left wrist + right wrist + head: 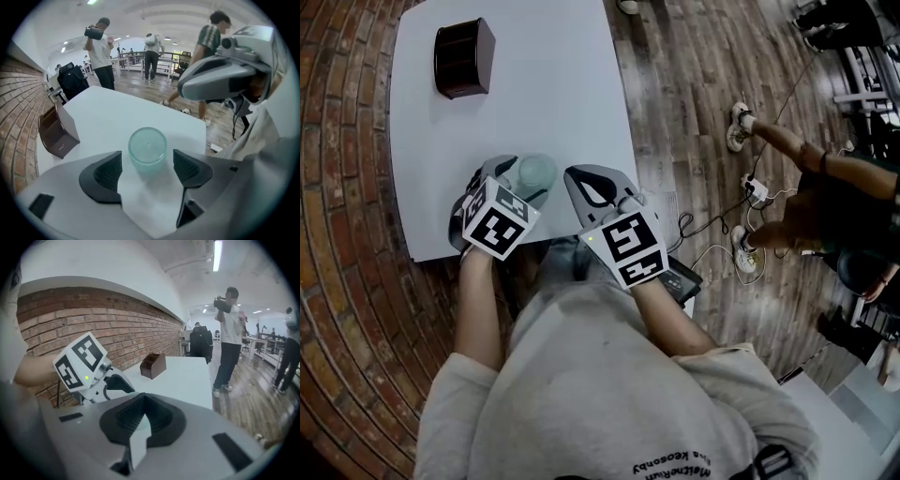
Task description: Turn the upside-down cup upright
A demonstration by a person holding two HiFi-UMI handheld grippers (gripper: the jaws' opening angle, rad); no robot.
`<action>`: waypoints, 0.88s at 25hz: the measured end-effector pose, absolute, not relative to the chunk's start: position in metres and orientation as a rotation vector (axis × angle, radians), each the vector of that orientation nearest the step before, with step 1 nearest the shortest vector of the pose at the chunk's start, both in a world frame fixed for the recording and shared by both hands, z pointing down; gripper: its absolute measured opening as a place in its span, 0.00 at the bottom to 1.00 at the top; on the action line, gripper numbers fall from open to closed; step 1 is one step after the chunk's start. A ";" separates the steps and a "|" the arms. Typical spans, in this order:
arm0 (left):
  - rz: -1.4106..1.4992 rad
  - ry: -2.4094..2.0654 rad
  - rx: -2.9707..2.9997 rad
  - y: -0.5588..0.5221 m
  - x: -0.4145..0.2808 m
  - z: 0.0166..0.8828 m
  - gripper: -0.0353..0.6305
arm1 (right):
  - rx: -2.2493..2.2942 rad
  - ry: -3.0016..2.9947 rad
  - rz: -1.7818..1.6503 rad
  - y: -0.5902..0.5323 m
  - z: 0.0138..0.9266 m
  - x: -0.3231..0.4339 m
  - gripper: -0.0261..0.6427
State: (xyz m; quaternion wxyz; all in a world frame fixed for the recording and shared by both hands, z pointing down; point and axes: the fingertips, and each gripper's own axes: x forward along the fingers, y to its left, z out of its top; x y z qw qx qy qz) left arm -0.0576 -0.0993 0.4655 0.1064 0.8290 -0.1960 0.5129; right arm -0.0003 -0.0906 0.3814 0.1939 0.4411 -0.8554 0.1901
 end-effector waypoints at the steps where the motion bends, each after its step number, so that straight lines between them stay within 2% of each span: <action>1: 1.474 -0.606 2.457 -0.098 -0.058 0.456 0.56 | 1.237 -2.406 0.525 -0.092 0.378 -0.002 0.05; 9: 1.056 -1.003 2.589 -0.103 -0.056 0.366 0.54 | 1.239 -2.496 0.371 -0.104 0.324 -0.016 0.05; 12: 0.933 -1.129 2.591 -0.091 -0.064 0.335 0.39 | 1.259 -2.509 0.358 -0.087 0.301 -0.021 0.05; 16: 0.733 -1.263 2.596 -0.083 -0.062 0.294 0.31 | 1.304 -2.543 0.271 -0.079 0.264 -0.020 0.05; 19: 0.579 -1.369 2.584 -0.073 -0.061 0.268 0.15 | 1.319 -2.576 0.215 -0.068 0.242 -0.023 0.05; 22: 0.456 -1.457 2.585 -0.060 -0.060 0.249 0.11 | 1.345 -2.602 0.171 -0.054 0.227 -0.027 0.05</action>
